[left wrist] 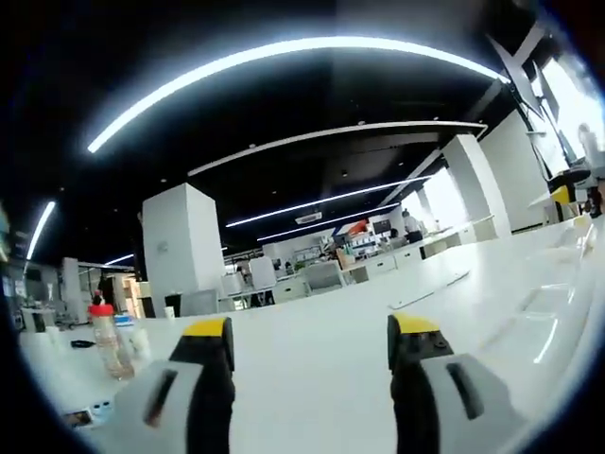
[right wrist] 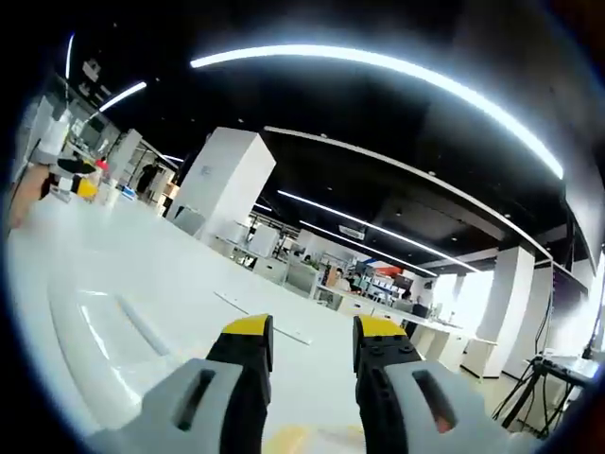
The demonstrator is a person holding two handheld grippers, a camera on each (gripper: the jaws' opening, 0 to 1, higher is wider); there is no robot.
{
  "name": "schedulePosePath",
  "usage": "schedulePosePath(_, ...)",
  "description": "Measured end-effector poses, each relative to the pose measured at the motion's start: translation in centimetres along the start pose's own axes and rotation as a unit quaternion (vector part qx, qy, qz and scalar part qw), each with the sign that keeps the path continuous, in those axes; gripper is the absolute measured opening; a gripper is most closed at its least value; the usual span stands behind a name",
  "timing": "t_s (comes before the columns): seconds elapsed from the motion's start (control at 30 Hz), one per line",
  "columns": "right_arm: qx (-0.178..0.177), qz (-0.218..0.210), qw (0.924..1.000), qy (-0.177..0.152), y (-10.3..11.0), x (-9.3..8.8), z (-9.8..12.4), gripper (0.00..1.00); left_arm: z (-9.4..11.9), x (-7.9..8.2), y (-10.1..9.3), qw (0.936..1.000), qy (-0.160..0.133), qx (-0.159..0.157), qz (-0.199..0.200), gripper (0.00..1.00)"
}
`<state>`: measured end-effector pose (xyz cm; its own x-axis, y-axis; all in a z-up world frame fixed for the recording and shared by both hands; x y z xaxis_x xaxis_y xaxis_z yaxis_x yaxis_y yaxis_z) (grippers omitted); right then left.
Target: Snap each plastic latch of the storage box into its locked position after aligning the lid with the box until every specified latch is closed and the lid sits flush.
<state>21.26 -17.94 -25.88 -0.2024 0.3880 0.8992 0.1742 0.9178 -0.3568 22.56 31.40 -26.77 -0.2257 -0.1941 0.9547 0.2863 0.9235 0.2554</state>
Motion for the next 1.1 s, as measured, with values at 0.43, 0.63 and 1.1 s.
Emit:
schedulePosePath(0.43, 0.002, -0.001, 1.0000, 0.006, 0.05, -0.16, -0.02, 0.33, 0.40, 0.30, 0.31, 0.9999, -0.008, 0.007, 0.004, 0.69)
schedulePosePath(0.63, -0.001, 0.000, 1.0000, 0.006, -0.07, -0.12, 0.05, 0.33, 0.44, 0.31, 0.23, 0.9999, -0.008, 0.006, 0.004, 0.69)
schedulePosePath(1.1, 0.001, -0.009, 0.9999, 0.007, -0.52, 0.06, 0.19, 0.33, 0.67, 0.29, 0.58, 0.9999, -0.006, 0.013, 0.002, 0.69)
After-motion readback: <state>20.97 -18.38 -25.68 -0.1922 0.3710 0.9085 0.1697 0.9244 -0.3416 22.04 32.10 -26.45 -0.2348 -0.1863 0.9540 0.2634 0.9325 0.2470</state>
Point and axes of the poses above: the point that each gripper's makers call its tool centre point, and the gripper's own axes: z roughly backward along the fingers, y roughly to its left, x roughly out of its top, the point moved 5 cm from there along z, roughly backward along the fingers, and after that the axes turned 15 degrees about -x, right-handed, at the moved point
